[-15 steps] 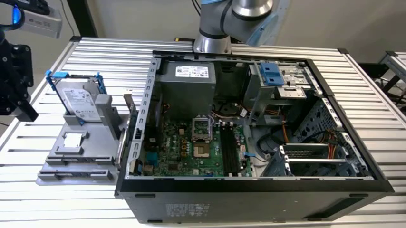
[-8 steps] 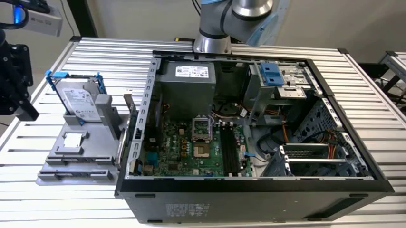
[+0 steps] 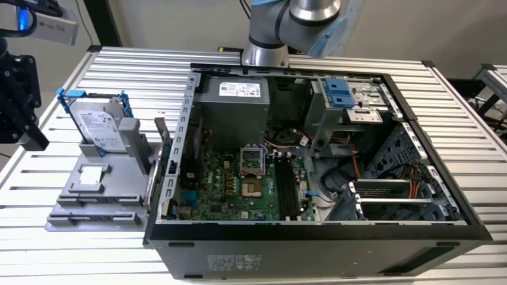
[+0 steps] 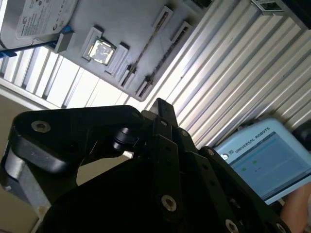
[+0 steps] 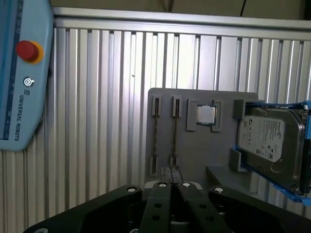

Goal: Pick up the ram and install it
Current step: 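Pick up the ram and move it above insertion slot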

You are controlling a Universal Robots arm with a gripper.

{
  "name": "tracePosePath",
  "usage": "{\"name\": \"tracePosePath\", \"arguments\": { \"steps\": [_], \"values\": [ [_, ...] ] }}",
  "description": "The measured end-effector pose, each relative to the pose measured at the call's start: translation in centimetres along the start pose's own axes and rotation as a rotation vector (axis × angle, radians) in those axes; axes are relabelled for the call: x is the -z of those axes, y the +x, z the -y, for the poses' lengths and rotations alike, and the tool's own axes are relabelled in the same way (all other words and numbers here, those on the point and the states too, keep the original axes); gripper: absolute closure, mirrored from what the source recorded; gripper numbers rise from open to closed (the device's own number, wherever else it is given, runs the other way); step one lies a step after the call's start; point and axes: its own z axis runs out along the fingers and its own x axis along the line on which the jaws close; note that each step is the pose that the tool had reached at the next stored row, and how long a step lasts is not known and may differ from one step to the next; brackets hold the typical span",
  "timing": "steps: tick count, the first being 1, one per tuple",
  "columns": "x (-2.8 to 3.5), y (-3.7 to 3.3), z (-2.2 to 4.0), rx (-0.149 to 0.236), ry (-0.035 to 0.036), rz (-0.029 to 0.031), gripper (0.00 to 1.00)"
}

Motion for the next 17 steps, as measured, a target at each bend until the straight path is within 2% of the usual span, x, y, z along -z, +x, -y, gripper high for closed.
{"name": "tracePosePath", "arguments": {
  "steps": [3, 9, 17],
  "values": [
    [-0.02, -0.02, -0.01, 0.000, -0.0031, 0.0084, 1.00],
    [-0.02, 0.00, 0.23, 0.003, -0.0032, 0.0085, 1.00],
    [-0.02, 0.00, 0.46, 0.026, -0.0041, 0.0081, 1.00]
  ]
}}
